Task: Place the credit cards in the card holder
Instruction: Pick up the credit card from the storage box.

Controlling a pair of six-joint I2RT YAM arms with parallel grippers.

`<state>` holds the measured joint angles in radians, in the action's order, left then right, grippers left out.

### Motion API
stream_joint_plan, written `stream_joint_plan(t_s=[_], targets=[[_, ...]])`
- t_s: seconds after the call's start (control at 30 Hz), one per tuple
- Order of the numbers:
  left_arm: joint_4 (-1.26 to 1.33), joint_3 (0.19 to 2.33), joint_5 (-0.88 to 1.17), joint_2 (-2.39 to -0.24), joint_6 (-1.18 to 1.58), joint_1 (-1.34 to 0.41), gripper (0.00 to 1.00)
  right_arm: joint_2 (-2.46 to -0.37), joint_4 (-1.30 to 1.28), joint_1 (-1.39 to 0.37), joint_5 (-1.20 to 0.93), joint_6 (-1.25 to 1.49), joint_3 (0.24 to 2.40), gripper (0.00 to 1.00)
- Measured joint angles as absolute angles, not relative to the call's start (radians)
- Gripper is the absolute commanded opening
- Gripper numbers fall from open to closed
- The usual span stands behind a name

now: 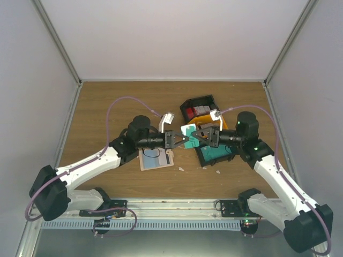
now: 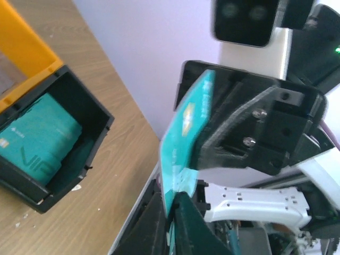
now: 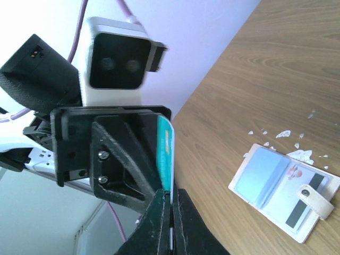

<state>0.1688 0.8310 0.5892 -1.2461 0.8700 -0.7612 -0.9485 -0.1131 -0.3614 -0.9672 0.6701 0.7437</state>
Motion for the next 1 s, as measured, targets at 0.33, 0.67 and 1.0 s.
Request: stream_joint_plan(t_s=[0.33, 0.67, 1.0], targets=[[0.253, 0.754, 0.631, -1.173, 0.927, -0.764, 0.0, -0.946, -0.112, -0.361, -1.032, 0.656, 0.734, 0.01], [0.293, 0.739, 0.66, -1.168, 1.002, -0.767, 0.57, -0.899, -0.093, -0.361, -1.077, 0.706, 0.726, 0.01], [-0.009, 0.646, 0.397, -1.035, 0.927, -0.619, 0.68, -0.93, -0.136, -0.363, -0.892, 0.685, 0.694, 0.0]])
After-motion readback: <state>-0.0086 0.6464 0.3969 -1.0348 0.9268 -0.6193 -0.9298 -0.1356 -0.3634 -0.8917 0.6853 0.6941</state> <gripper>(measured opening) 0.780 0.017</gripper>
